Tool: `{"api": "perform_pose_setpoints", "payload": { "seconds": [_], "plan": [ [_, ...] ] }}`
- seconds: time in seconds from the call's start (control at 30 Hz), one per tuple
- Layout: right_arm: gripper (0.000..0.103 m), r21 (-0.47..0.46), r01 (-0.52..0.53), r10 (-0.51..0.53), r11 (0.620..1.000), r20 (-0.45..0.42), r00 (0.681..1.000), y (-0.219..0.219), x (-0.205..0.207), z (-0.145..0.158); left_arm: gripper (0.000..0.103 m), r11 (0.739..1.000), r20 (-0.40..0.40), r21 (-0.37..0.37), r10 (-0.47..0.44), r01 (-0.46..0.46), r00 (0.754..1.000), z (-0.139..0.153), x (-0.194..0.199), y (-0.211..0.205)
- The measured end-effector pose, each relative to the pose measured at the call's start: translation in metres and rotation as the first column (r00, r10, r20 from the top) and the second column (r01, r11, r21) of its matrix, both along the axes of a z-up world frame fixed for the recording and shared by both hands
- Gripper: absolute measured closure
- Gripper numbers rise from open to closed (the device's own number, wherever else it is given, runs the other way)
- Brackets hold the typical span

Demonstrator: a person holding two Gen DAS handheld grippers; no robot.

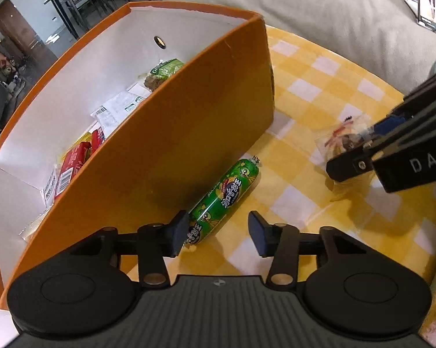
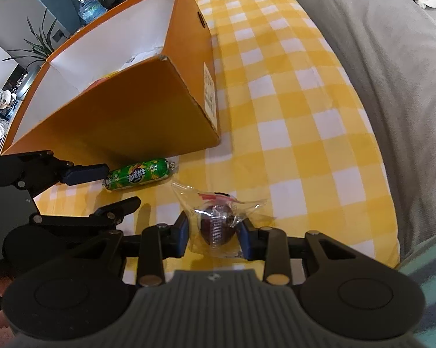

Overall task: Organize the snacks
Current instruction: 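Grasp the green sausage with the left gripper and lift it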

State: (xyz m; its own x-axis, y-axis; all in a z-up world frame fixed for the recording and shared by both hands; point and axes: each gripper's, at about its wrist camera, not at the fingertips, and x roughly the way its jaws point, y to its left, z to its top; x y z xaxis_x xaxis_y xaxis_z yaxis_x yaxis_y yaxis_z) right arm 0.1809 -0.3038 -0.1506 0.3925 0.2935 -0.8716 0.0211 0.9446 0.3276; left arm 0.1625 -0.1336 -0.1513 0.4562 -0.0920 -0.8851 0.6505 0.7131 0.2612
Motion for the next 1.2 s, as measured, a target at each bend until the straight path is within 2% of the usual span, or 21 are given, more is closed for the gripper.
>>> {"api": "perform_pose_setpoints", "payload": {
  "seconds": [0.07, 0.17, 0.2, 0.3, 0.37, 0.43, 0.6, 0.73, 0.9, 1.03, 1.13, 1.2],
  "plan": [
    [0.071, 0.006, 0.005, -0.005, 1.000, -0.001, 1.000, -0.001, 0.001, 0.000, 0.055, 1.000, -0.035, -0.022, 0.003, -0.004, 0.999, 0.002, -0.001, 0.000],
    [0.071, 0.019, 0.025, -0.025, 0.999, -0.006, 1.000, -0.005, 0.001, -0.001, 0.064, 0.995, -0.135, -0.101, -0.019, 0.005, 0.991, 0.009, -0.002, 0.003],
    [0.071, 0.024, 0.033, -0.033, 0.999, -0.009, 0.999, -0.006, 0.001, -0.001, 0.064, 0.995, -0.134, -0.100, -0.021, 0.008, 0.991, 0.011, -0.004, 0.002],
    [0.070, 0.024, 0.036, -0.036, 0.999, -0.015, 0.999, -0.007, 0.001, -0.002, 0.061, 0.997, -0.039, -0.032, -0.065, 0.064, 0.997, 0.016, -0.012, -0.006],
    [0.070, 0.020, 0.030, -0.030, 0.999, -0.016, 0.999, -0.006, 0.002, -0.003, 0.056, 0.994, -0.012, 0.011, -0.111, 0.111, 0.994, 0.016, -0.012, -0.013],
    [0.070, 0.020, 0.026, -0.026, 0.999, -0.016, 1.000, -0.005, 0.002, -0.003, 0.055, 0.987, 0.003, 0.057, -0.153, 0.153, 0.988, 0.011, -0.009, -0.020],
    [0.070, 0.023, 0.031, -0.031, 0.999, -0.019, 0.999, -0.006, 0.002, -0.004, 0.054, 0.966, -0.038, 0.112, -0.229, 0.232, 0.973, -0.006, 0.000, -0.034],
    [0.070, 0.021, 0.029, -0.029, 0.999, -0.023, 0.999, -0.005, 0.002, -0.005, 0.054, 0.965, -0.072, 0.118, -0.226, 0.233, 0.971, -0.014, 0.008, -0.038],
    [0.070, 0.020, 0.027, -0.026, 0.999, -0.029, 0.999, -0.005, 0.003, -0.006, 0.054, 0.986, -0.123, 0.074, -0.137, 0.147, 0.983, -0.013, 0.018, -0.032],
    [0.070, 0.017, 0.023, -0.022, 1.000, -0.031, 0.999, -0.004, 0.003, -0.007, 0.068, 0.999, -0.191, 0.038, -0.007, 0.014, 0.982, -0.013, 0.030, -0.024],
    [0.070, 0.016, 0.021, -0.021, 1.000, -0.031, 0.999, -0.004, 0.004, -0.007, 0.074, 0.990, -0.264, 0.001, 0.140, -0.144, 0.954, -0.013, 0.042, -0.016],
    [0.070, 0.015, 0.020, -0.019, 1.000, -0.032, 0.999, -0.004, 0.004, -0.007, 0.075, 0.966, -0.306, -0.024, 0.237, -0.256, 0.922, -0.014, 0.049, -0.010]
  ]
}}
